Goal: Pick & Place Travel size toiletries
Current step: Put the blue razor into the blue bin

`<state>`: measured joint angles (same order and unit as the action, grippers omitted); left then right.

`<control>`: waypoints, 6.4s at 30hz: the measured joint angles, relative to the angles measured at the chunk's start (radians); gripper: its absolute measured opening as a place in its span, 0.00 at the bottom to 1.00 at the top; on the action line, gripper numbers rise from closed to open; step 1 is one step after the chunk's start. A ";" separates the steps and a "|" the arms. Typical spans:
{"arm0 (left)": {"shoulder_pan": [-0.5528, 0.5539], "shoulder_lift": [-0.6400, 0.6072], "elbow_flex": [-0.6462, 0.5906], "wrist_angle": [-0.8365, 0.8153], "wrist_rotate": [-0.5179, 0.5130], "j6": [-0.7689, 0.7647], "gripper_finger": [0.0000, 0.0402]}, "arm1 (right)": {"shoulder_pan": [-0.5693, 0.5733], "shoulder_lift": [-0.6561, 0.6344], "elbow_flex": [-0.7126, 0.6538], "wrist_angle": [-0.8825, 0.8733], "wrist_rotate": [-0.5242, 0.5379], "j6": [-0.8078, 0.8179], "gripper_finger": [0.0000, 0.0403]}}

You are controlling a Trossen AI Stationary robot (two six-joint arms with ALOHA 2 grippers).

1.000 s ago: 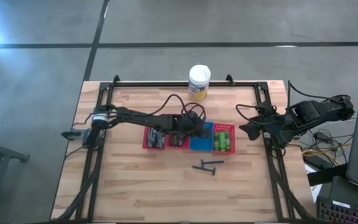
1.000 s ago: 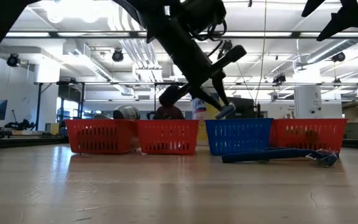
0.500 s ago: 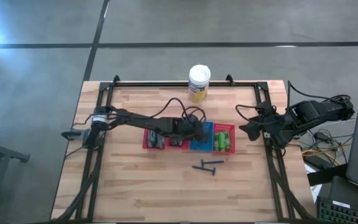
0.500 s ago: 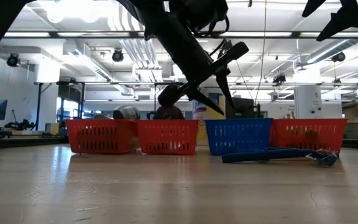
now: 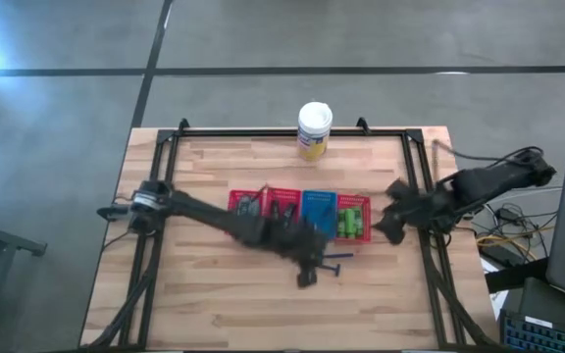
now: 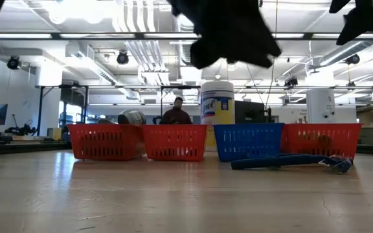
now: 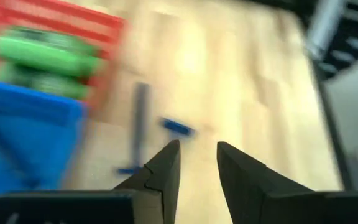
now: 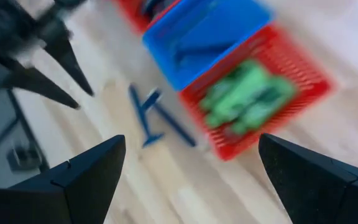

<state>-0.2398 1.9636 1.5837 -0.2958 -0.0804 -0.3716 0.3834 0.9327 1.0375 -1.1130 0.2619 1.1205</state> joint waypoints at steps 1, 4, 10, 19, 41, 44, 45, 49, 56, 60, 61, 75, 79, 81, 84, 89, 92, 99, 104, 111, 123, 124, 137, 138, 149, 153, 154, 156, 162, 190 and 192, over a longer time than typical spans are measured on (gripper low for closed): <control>-0.023 -0.001 0.000 -0.007 0.000 0.001 0.27 | 0.011 0.029 -0.014 0.040 -0.021 -0.023 0.91; -0.083 -0.007 0.000 -0.063 -0.013 -0.052 0.27 | 0.046 0.129 -0.051 0.160 -0.063 -0.100 0.91; -0.215 -0.018 -0.017 -0.182 -0.153 -0.170 0.27 | 0.112 0.330 -0.062 0.261 -0.065 -0.237 0.91; -0.405 -0.160 -0.213 -0.192 -0.441 -0.461 0.27 | 0.178 0.532 -0.062 0.492 -0.103 -0.335 0.91; -0.462 -0.734 -0.708 -0.168 -0.695 -0.678 0.27 | 0.095 0.804 -0.062 0.655 -0.105 -0.425 0.70; -0.462 -0.746 -0.729 -0.168 -0.713 -0.682 0.27 | 0.079 0.815 -0.062 0.658 -0.108 -0.427 0.62; -0.462 -0.746 -0.733 -0.170 -0.714 -0.683 0.27 | 0.074 0.818 -0.063 0.658 -0.107 -0.432 0.59; -0.459 -0.742 -0.739 -0.168 -0.717 -0.684 0.27 | 0.058 0.841 -0.065 0.664 -0.107 -0.473 0.50; -0.453 -0.740 -0.739 -0.169 -0.731 -0.681 0.27 | 0.040 0.870 -0.060 0.673 -0.150 -0.512 0.37; -0.449 -0.740 -0.739 -0.168 -0.732 -0.682 0.27 | 0.039 0.852 -0.055 0.667 -0.173 -0.513 0.25; -0.448 -0.740 -0.739 -0.168 -0.732 -0.683 0.27 | 0.038 0.844 -0.051 0.663 -0.194 -0.513 0.21; -0.409 -0.739 -0.739 -0.164 -0.795 -0.687 0.27 | -0.065 0.513 -0.019 0.519 -0.203 -0.259 0.02; -0.373 -0.739 -0.739 -0.161 -0.807 -0.701 0.27 | -0.092 0.474 -0.031 0.471 -0.174 -0.313 0.02; -0.357 -0.739 -0.738 -0.158 -0.792 -0.702 0.27 | -0.098 0.479 -0.041 0.407 -0.161 -0.362 0.02; -0.346 -0.739 -0.738 -0.160 -0.761 -0.683 0.27 | -0.105 0.485 -0.053 0.371 -0.104 -0.349 0.02; -0.343 -0.739 -0.739 -0.161 -0.709 -0.589 0.27 | -0.101 0.498 -0.065 0.407 -0.098 -0.286 0.02; -0.342 -0.739 -0.739 -0.161 -0.645 -0.565 0.27 | -0.130 0.515 -0.047 0.479 -0.098 -0.219 0.06; -0.343 -0.739 -0.739 -0.162 -0.585 -0.443 0.27 | -0.121 0.642 0.051 0.437 -0.274 -0.297 0.36; -0.344 -0.739 -0.739 -0.163 -0.563 -0.417 0.27 | 0.019 0.745 0.101 0.355 -0.152 -0.487 0.55; -0.344 -0.739 -0.739 -0.163 -0.556 -0.406 0.27 | 0.028 0.868 0.119 0.356 -0.106 -0.531 0.64; -0.344 -0.739 -0.739 -0.162 -0.531 -0.408 0.27 | -0.052 0.902 0.064 0.458 -0.169 -0.677 0.52; -0.344 -0.739 -0.739 -0.162 -0.531 -0.408 0.27 | -0.060 0.902 0.051 0.476 -0.188 -0.676 0.51; -0.344 -0.739 -0.739 -0.161 -0.533 -0.414 0.27 | -0.080 0.895 0.029 0.498 -0.221 -0.669 0.18; -0.344 -0.739 -0.739 -0.161 -0.533 -0.414 0.27 | -0.079 0.895 0.034 0.492 -0.221 -0.669 0.14; -0.344 -0.739 -0.739 -0.161 -0.534 -0.410 0.27 | -0.055 0.848 0.179 0.348 -0.221 -0.618 0.11; -0.344 -0.739 -0.739 -0.160 -0.539 -0.388 0.27 | -0.070 0.791 0.254 0.276 -0.195 -0.427 0.08; -0.344 -0.739 -0.739 -0.160 -0.539 -0.384 0.27 | -0.084 0.773 0.267 0.271 -0.178 -0.359 0.07; -0.344 -0.739 -0.739 -0.158 -0.539 -0.384 0.27 | -0.130 0.745 0.280 0.265 -0.141 -0.229 0.07; -0.344 -0.739 -0.739 -0.145 -0.539 -0.365 0.27 | -0.328 0.720 0.239 0.306 -0.110 -0.058 0.13; -0.107 -0.741 -0.739 0.171 -0.147 -0.060 0.24 | -0.290 0.486 0.101 0.378 -0.332 -0.225 0.49; -0.021 -0.741 -0.739 0.224 -0.032 -0.044 0.22 | -0.292 0.441 0.046 0.394 -0.336 -0.215 0.47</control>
<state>-0.2610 1.2224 0.8445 -0.0723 -0.1121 -0.4152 0.0911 1.3739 1.0840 -0.7190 -0.0741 0.9050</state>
